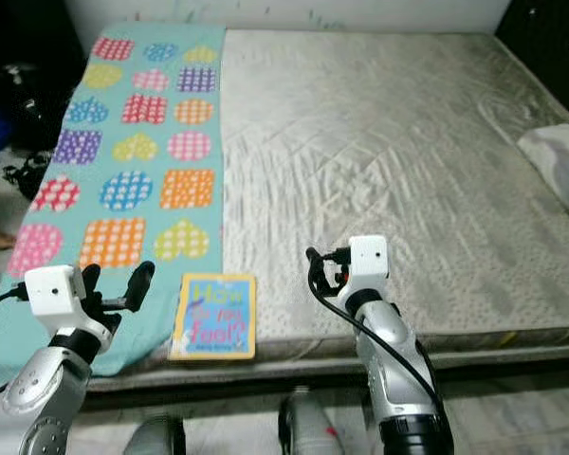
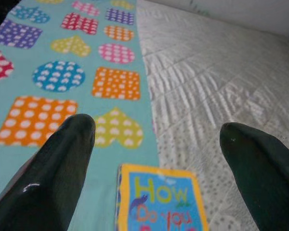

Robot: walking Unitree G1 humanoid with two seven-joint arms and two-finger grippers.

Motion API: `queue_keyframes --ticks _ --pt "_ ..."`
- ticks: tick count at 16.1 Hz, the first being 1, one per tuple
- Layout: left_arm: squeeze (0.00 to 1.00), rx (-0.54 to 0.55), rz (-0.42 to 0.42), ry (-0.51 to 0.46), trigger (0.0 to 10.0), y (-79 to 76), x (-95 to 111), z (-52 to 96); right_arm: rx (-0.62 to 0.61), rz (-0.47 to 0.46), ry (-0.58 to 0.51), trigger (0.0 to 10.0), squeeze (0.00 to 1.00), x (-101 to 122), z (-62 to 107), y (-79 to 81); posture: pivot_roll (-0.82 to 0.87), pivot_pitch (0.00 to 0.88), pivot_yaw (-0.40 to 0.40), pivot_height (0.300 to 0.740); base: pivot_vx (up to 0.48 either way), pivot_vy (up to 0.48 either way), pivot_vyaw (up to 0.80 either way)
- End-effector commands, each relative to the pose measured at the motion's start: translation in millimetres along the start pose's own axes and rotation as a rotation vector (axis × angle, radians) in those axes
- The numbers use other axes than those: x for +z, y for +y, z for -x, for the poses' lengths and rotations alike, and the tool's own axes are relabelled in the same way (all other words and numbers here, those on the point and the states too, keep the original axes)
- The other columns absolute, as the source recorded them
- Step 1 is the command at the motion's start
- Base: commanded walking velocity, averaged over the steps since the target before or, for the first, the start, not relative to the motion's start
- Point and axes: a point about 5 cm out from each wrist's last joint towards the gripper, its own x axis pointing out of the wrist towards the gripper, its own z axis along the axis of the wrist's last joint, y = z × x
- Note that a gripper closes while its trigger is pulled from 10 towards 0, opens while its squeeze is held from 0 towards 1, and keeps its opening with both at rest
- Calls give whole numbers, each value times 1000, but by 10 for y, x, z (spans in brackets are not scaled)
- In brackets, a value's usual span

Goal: Clean up the room

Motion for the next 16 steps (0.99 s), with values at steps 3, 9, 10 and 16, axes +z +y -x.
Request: queue_keyframes --ticks 3,9,10,16 --pt "0 24 21 2 10000 46 -20 34 6 8 26 10000 0 -71 21 -16 34 208 -28 625 0 0 0" --pt "0 27 28 2 10000 45 -28 46 22 23 30 10000 0 -83 15 -20 33 199 -34 625 0 0 0" --pt "0 26 29 2 10000 44 -30 47 23 23 31 10000 0 -84 15 -22 33 198 -34 625 0 0 0" --pt "0 10 41 -6 10000 27 -24 50 28 20 37 10000 0 -95 13 -21 31 208 -36 625 0 0 0"
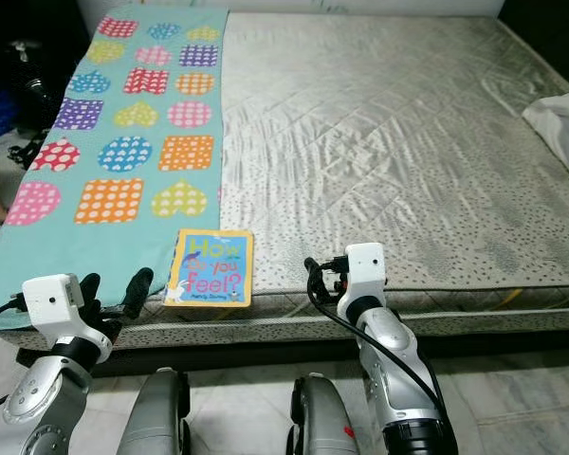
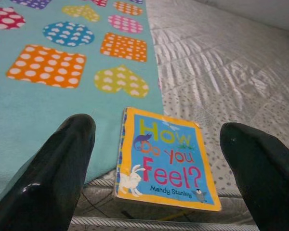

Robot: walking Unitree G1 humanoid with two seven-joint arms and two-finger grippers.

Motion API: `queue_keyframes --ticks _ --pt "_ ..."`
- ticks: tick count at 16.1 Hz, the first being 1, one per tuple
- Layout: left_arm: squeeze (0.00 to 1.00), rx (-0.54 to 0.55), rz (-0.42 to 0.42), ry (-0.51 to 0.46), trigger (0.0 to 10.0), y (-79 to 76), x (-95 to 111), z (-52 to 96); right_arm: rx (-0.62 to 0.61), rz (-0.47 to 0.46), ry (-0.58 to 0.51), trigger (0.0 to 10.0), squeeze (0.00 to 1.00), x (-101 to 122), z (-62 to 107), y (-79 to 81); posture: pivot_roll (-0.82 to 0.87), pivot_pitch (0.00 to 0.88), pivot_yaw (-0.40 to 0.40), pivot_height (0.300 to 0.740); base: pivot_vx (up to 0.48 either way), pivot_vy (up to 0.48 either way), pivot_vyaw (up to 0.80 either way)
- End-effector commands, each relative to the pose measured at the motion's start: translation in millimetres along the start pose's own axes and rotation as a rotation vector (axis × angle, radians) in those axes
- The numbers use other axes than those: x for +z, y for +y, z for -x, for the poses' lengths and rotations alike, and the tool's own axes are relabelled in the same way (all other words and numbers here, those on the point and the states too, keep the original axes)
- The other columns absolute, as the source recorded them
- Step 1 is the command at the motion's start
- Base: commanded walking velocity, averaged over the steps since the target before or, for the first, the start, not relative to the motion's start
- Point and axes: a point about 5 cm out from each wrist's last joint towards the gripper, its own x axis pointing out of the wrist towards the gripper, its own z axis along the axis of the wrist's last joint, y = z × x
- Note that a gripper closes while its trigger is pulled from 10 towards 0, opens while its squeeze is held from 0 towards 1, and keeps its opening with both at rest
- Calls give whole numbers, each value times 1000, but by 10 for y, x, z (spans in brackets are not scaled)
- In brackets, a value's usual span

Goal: Clean up the room

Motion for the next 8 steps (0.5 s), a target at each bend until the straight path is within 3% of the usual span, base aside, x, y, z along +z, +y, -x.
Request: queue_keyframes --ticks 1,8 --pt "0 -5 -8 -13 10000 -3 36 14 1 -6 4 10000 0 -8 2 -15 31 208 -36 625 0 0 0" --pt "0 -10 -8 -7 10000 1 36 8 -3 -12 6 10000 0 -9 -4 -14 31 220 -34 625 0 0 0"
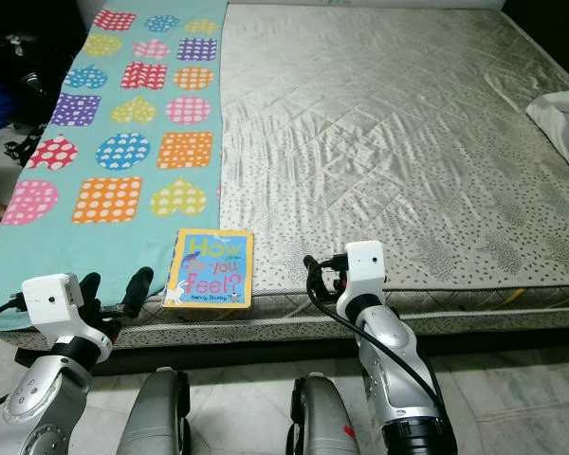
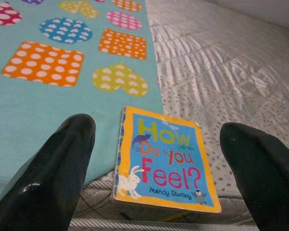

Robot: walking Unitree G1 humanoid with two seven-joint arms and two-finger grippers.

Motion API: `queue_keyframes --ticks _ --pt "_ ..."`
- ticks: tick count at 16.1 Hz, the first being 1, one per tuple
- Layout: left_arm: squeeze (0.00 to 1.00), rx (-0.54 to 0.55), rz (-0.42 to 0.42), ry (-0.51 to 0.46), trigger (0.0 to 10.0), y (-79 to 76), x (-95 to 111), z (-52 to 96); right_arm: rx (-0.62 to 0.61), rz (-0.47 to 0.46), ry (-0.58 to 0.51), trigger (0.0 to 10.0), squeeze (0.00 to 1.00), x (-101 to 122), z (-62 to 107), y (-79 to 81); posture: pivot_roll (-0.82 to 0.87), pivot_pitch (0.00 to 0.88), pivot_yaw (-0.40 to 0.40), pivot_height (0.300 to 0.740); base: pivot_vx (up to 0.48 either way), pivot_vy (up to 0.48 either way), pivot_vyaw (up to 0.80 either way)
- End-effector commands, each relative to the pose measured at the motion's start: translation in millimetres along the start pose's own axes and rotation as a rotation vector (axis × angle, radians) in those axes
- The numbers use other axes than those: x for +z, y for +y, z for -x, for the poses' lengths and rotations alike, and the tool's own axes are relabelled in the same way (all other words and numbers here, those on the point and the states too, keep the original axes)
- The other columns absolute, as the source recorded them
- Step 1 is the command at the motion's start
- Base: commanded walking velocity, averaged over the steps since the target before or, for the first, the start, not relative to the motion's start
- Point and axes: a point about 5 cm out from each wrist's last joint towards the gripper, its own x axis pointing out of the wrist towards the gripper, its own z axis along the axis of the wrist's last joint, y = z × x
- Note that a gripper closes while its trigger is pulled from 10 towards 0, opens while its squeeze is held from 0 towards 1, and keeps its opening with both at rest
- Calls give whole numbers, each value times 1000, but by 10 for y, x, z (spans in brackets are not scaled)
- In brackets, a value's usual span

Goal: Clean up the room

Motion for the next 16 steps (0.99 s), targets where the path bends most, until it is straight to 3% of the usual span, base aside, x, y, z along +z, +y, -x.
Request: queue_keyframes --ticks 1,16 --pt "0 -8 -11 -6 10000 5 34 9 -5 -11 13 10000 0 -31 4 -16 30 223 -33 625 266 0 0" --pt "0 -9 -14 -5 10000 10 27 -7 -7 -11 11 10000 0 -32 -10 -13 33 207 -31 625 301 0 0"
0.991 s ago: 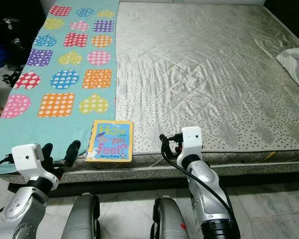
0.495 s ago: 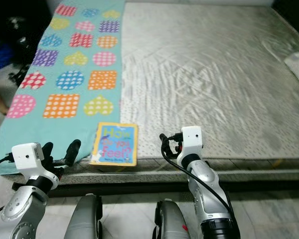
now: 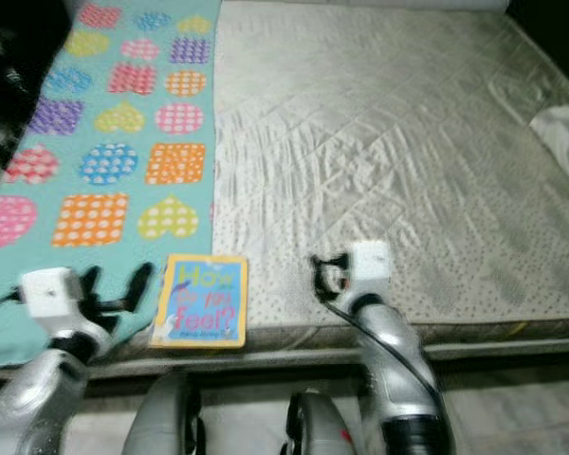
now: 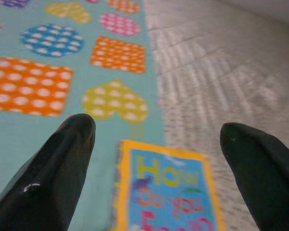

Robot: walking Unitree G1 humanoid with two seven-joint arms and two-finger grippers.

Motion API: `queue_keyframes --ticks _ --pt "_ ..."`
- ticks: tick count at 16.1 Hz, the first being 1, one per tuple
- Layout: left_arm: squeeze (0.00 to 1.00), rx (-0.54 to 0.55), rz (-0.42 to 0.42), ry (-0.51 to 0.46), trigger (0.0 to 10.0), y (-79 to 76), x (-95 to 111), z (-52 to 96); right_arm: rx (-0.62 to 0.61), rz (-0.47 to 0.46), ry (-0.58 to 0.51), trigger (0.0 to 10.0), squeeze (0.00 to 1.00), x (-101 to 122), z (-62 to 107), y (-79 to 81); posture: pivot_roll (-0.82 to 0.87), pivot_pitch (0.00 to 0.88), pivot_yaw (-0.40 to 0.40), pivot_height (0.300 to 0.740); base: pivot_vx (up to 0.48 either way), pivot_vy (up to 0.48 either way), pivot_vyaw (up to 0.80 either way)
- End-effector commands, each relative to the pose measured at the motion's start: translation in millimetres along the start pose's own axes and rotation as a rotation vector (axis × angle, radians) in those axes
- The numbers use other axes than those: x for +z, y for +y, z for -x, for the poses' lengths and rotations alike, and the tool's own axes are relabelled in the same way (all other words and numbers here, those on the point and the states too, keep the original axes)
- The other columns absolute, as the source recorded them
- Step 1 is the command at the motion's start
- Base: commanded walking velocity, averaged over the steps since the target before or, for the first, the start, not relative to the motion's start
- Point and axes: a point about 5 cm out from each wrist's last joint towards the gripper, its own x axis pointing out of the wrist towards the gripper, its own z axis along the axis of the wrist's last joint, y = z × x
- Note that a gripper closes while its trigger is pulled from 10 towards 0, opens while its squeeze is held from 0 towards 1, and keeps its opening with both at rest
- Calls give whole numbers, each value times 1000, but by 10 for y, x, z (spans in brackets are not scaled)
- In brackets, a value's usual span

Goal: Clean up the room

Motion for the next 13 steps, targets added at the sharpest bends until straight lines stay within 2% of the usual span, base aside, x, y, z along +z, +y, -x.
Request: queue_keyframes --ticks 1,6,13 --pt "0 -7 4 6 10000 -44 -18 5 -35 6 23 10000 0 -65 54 -114 33 207 -31 625 0 0 0" --pt "0 4 15 12 10000 -36 -38 -10 -34 6 24 10000 0 -77 43 -126 35 193 -34 625 0 0 0" --pt "0 -5 23 9 10000 -51 -41 -16 -28 15 24 10000 0 -79 37 -126 34 188 -37 625 0 432 0"
